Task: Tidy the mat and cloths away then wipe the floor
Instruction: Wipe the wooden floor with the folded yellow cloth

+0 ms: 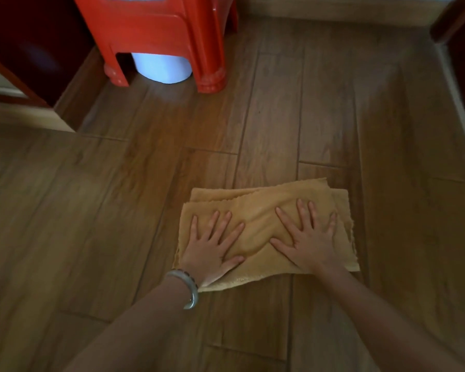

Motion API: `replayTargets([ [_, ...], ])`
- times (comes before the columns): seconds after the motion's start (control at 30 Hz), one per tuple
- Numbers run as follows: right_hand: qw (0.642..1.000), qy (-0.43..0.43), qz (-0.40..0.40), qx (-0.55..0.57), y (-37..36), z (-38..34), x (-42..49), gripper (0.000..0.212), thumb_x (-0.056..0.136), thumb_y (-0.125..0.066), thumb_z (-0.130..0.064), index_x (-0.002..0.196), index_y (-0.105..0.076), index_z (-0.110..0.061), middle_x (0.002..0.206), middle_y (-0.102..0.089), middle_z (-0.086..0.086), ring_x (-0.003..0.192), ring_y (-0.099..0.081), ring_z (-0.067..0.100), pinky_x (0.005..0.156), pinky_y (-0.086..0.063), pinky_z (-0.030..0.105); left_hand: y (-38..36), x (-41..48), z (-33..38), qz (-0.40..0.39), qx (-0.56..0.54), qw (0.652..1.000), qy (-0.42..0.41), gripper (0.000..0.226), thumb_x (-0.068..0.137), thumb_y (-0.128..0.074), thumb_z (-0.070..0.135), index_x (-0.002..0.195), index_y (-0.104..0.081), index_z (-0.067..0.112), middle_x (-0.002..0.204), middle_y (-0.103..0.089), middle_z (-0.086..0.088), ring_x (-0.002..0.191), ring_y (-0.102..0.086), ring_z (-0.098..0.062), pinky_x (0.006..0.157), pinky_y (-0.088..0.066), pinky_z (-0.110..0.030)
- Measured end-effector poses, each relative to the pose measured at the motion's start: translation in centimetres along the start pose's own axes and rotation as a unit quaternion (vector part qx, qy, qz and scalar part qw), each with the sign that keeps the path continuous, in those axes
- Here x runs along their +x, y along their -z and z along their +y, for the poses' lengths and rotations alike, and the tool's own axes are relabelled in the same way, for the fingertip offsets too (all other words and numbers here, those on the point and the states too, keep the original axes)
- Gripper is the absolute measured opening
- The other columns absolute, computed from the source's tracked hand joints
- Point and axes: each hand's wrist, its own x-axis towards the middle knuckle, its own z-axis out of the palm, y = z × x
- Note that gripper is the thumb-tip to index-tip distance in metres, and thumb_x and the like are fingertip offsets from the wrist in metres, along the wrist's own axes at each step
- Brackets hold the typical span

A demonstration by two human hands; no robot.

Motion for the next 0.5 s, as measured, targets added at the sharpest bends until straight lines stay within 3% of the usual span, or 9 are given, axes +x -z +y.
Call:
replayTargets([
  [0.1, 1.000, 0.001, 0.003, 0.005, 0.1, 0.0, 0.1, 0.080, 0.061, 0.013, -0.088, 0.134, 0.022, -0.056, 0.158, 0.015, 0.000, 0.144, 0.013, 0.025, 0.104, 0.013, 0.065, 0.4, 0.3, -0.1, -0.030, -0.004, 0.999, -0.009, 0.071, 0.088, -0.002, 0.073, 0.149, -0.004, 0.037, 0.158, -0.008, -0.002, 0.145, -0.016, -0.030, 0.107, -0.003, -0.062],
  [0.2, 1.000, -0.005, 0.009, 0.011, 0.1, 0.0, 0.0, 0.081, 0.061, 0.012, -0.088, 0.136, 0.019, -0.056, 0.158, 0.013, 0.000, 0.145, 0.011, 0.025, 0.105, 0.012, 0.065, 0.2, 0.4, -0.1, -0.056, -0.024, 0.998, 0.003, 0.071, 0.090, -0.007, 0.071, 0.149, -0.019, 0.034, 0.155, -0.024, -0.004, 0.140, -0.029, -0.031, 0.103, -0.014, -0.062],
  [0.27, 1.000, -0.014, 0.014, 0.004, -0.2, 0.0, -0.1, 0.081, 0.062, 0.013, -0.088, 0.136, 0.018, -0.055, 0.159, 0.011, 0.000, 0.145, 0.010, 0.024, 0.106, 0.009, 0.066, 0.2, 1.3, -0.6, -0.045, -0.017, 0.999, -0.008, 0.072, 0.089, -0.006, 0.072, 0.149, -0.017, 0.034, 0.155, -0.025, -0.005, 0.141, -0.025, -0.032, 0.103, -0.012, -0.063],
  [0.4, 0.999, -0.049, 0.025, -0.001, 0.3, 0.2, 1.7, 0.077, 0.064, 0.005, -0.086, 0.132, 0.024, -0.057, 0.159, 0.011, -0.001, 0.145, 0.009, 0.025, 0.107, 0.004, 0.067, 2.0, 5.2, -2.4, -0.036, -0.013, 0.998, -0.050, 0.072, 0.082, -0.004, 0.076, 0.143, 0.020, 0.044, 0.155, 0.025, 0.005, 0.144, 0.021, -0.024, 0.110, 0.013, -0.062],
  [0.5, 0.996, -0.090, 0.000, 0.016, 1.7, 0.8, 4.9, 0.079, 0.062, 0.007, -0.087, 0.133, 0.023, -0.057, 0.158, 0.016, -0.002, 0.145, 0.013, 0.023, 0.108, 0.007, 0.065, 3.3, 9.0, -3.2, -0.051, -0.011, 0.997, -0.052, 0.070, 0.087, -0.012, 0.072, 0.144, 0.019, 0.045, 0.156, 0.026, 0.007, 0.143, 0.024, -0.022, 0.110, 0.013, -0.062],
])
